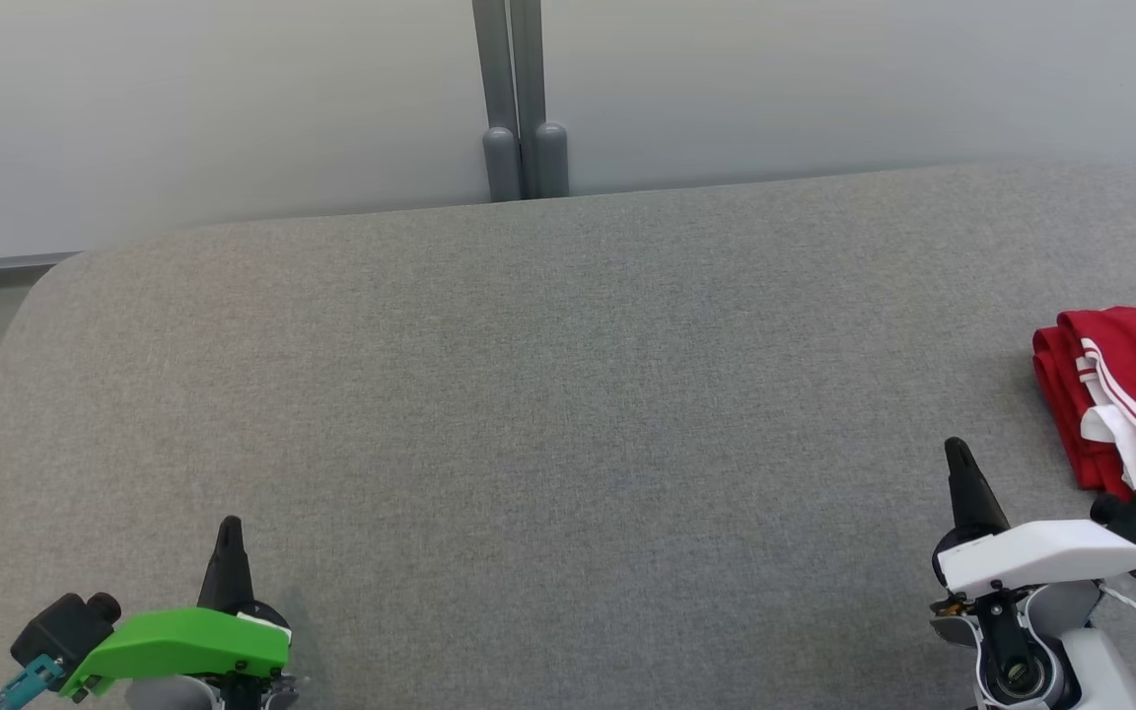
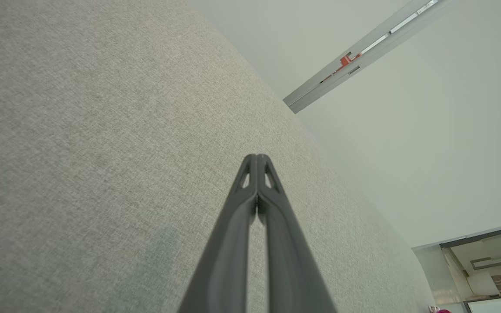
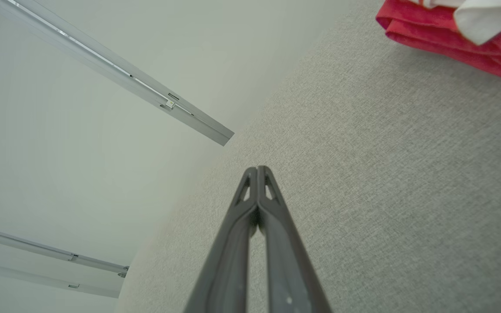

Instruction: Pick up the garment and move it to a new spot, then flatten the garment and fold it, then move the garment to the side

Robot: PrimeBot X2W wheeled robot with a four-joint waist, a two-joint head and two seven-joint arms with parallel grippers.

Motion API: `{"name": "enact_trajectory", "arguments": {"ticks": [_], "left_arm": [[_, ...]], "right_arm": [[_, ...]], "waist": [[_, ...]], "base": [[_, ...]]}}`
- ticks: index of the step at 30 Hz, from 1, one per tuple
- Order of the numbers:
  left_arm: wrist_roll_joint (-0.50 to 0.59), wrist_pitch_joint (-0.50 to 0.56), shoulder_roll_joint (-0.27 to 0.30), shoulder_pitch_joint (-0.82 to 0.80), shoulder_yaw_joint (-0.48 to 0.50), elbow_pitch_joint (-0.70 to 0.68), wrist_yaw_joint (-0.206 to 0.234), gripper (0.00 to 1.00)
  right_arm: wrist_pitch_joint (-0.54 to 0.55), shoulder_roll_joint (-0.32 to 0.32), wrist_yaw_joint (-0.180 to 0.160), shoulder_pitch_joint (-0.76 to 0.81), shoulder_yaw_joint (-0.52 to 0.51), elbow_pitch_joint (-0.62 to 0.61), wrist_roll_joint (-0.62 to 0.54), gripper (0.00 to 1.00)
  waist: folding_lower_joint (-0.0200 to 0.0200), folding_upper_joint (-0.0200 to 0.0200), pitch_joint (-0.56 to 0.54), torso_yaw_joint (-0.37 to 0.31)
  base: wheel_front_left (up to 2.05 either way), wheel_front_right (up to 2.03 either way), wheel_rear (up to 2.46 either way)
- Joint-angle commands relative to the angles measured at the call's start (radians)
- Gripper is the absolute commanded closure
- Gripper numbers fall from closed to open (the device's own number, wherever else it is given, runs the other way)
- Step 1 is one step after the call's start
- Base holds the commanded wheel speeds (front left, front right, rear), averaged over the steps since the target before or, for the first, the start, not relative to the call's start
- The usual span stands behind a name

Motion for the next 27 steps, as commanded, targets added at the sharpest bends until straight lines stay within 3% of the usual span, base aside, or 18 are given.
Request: {"name": "enact_trajectory", "arguments": {"ticks": [1,27], "left_arm": [[-0.028,0.007,0.006,-0.027,0.007,-0.016,-0.010,1.00],[-0.309,0.079,0.008,-0.038,0.041,-0.049,-0.048,1.00]], "right_arm": [[0.008,-0.006,0.000,-0.004,-0.004,-0.018,0.033,1.00],[0.080,-0.007,0.000,0.010,-0.022,-0.049,0.323,1.00]], "waist": [[0.0000,0.0000,0.000,0.000],[0.0000,0.0000,0.001,0.007]], "base": [[0.00,0.00,0.00],[0.00,0.00,0.00]]}}
